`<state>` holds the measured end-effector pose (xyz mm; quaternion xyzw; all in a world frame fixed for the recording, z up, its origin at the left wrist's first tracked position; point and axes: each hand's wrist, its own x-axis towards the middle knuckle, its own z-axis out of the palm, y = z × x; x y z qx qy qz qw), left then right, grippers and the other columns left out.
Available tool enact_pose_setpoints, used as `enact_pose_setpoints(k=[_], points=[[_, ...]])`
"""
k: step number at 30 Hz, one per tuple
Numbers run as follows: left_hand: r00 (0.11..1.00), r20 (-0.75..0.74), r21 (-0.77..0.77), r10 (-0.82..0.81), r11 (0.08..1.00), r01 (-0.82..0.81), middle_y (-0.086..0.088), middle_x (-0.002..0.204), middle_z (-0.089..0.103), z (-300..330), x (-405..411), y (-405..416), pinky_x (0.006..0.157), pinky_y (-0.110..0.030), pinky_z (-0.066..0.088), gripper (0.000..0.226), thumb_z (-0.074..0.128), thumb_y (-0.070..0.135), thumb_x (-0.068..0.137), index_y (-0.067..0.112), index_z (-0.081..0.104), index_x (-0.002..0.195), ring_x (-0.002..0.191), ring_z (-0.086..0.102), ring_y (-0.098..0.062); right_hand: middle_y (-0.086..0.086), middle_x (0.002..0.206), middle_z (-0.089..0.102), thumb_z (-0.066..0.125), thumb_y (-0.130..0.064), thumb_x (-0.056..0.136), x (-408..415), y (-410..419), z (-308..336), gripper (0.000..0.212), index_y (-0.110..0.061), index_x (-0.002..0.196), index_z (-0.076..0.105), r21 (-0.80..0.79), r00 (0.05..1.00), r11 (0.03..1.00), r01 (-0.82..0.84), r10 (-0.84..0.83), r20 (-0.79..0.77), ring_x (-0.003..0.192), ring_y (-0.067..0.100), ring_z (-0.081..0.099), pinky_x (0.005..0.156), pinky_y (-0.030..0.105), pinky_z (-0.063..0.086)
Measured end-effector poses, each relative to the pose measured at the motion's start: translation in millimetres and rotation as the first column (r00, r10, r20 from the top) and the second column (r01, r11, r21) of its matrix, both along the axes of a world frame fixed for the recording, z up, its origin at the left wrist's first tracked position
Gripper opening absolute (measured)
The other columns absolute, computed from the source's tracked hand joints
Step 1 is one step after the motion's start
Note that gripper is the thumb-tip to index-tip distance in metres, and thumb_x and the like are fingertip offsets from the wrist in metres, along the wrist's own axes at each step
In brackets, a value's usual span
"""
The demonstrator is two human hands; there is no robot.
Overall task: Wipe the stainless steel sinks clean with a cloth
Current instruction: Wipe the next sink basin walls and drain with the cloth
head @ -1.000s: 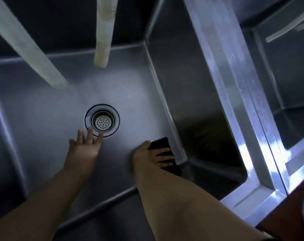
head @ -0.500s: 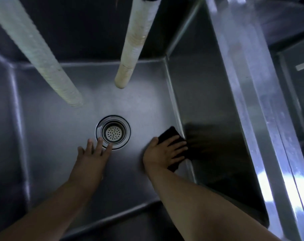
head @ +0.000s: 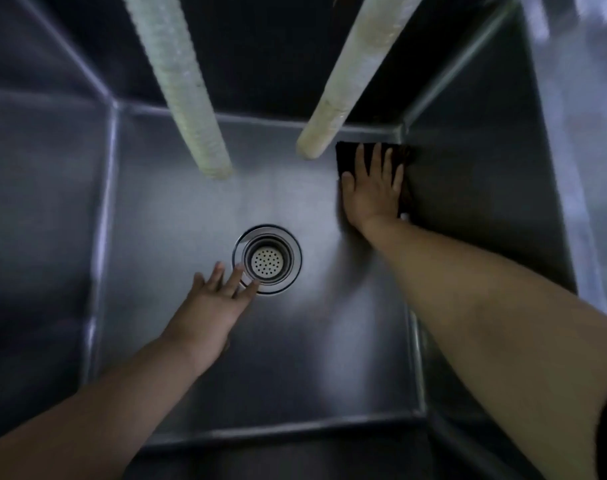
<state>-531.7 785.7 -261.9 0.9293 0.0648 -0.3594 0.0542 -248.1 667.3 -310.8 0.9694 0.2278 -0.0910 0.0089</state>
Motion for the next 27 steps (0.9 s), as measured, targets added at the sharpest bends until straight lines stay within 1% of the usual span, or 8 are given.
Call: enact_pose_setpoints(k=[5, 10, 13, 16, 19, 24, 26, 27], points=[[0.999, 0.015, -0.004, 0.034, 0.999, -0.034, -0.008, 0.158, -0.011, 0, 0, 0, 0.116, -0.048, 0.011, 0.096, 0.064, 0.017, 0.081, 0.026, -0.001, 0.15, 0.145, -0.003, -0.035, 0.011, 0.159, 0.009, 0.029, -0.04, 0.097, -32, 9, 3, 0.06, -0.022, 0.152, 0.012, 0.029, 0.978, 0.977, -0.209, 0.209, 0.0, 0.146, 0.029, 0.003, 0.116, 0.049, -0.002], [0.998, 0.011, -0.008, 0.065, 0.998, -0.065, -0.008, 0.158, -0.012, 3, 0, -3, 0.117, -0.049, 0.008, 0.091, 0.059, 0.01, 0.084, 0.025, -0.001, 0.15, 0.145, -0.007, -0.034, 0.016, 0.155, 0.023, 0.043, -0.033, 0.085, -117, -14, 12, 0.067, -0.016, 0.148, 0.029, 0.128, 0.86, 0.857, -0.498, 0.508, -0.055, 0.144, 0.034, 0.016, 0.117, 0.052, 0.005], [0.996, 0.019, -0.022, 0.089, 0.996, -0.089, -0.008, 0.158, -0.014, 3, 0, -2, 0.117, -0.049, 0.005, 0.09, 0.056, 0.007, 0.087, 0.025, -0.005, 0.15, 0.144, -0.01, -0.034, 0.019, 0.144, 0.043, 0.055, -0.025, 0.076, -150, -21, 13, 0.06, -0.013, 0.135, 0.052, 0.194, 0.819, 0.808, -0.556, 0.572, -0.036, 0.135, 0.035, 0.036, 0.115, 0.053, 0.016], [0.992, 0.028, -0.053, 0.119, 0.992, -0.118, -0.007, 0.158, -0.015, 3, 0, -2, 0.117, -0.048, 0.002, 0.089, 0.052, 0.001, 0.087, 0.025, -0.006, 0.15, 0.144, -0.012, -0.033, 0.015, 0.121, 0.06, 0.064, -0.014, 0.075, -165, -13, 12, 0.043, -0.01, 0.117, 0.064, 0.286, 0.785, 0.747, -0.6, 0.619, 0.027, 0.11, 0.032, 0.057, 0.109, 0.045, 0.028], [0.989, 0.046, -0.063, 0.14, 0.989, -0.137, -0.006, 0.158, -0.015, 1, -1, -2, 0.118, -0.048, 0.002, 0.089, 0.051, 0.0, 0.087, 0.022, -0.008, 0.15, 0.144, -0.013, -0.032, 0.01, 0.104, 0.063, 0.066, -0.008, 0.075, -169, 2, 11, 0.029, -0.009, 0.105, 0.065, 0.34, 0.794, 0.743, -0.577, 0.607, 0.023, 0.092, 0.03, 0.061, 0.095, 0.037, 0.03], [0.987, 0.054, -0.078, 0.149, 0.986, -0.144, -0.006, 0.158, -0.014, -1, -3, 0, 0.117, -0.049, 0.002, 0.088, 0.049, -0.001, 0.086, 0.019, -0.007, 0.15, 0.144, -0.013, -0.033, 0.019, 0.089, 0.062, 0.069, 0.004, 0.074, -157, 12, 23, 0.008, 0.001, 0.079, 0.064, 0.457, 0.794, 0.709, -0.537, 0.608, -0.008, 0.077, 0.035, 0.062, 0.075, 0.032, 0.037], [0.985, 0.059, -0.092, 0.162, 0.983, -0.157, -0.006, 0.158, -0.014, -1, -3, 0, 0.117, -0.049, 0.001, 0.088, 0.05, -0.003, 0.085, 0.019, -0.006, 0.15, 0.144, -0.013, -0.032, 0.02, 0.088, 0.062, 0.068, 0.002, 0.078, -152, 10, 27, 0.005, 0.004, 0.076, 0.064, 0.488, 0.778, 0.689, -0.536, 0.628, -0.033, 0.077, 0.035, 0.062, 0.074, 0.033, 0.042], [0.983, 0.064, -0.101, 0.171, 0.981, -0.164, -0.006, 0.158, -0.014, -1, -2, 0, 0.117, -0.049, 0.001, 0.088, 0.05, -0.003, 0.085, 0.019, -0.004, 0.15, 0.144, -0.013, -0.032, 0.018, 0.088, 0.064, 0.068, -0.005, 0.081, -150, 7, 26, 0.009, 0.003, 0.077, 0.066, 0.425, 0.732, 0.68, -0.597, 0.678, -0.057, 0.081, 0.034, 0.062, 0.076, 0.035, 0.045]])
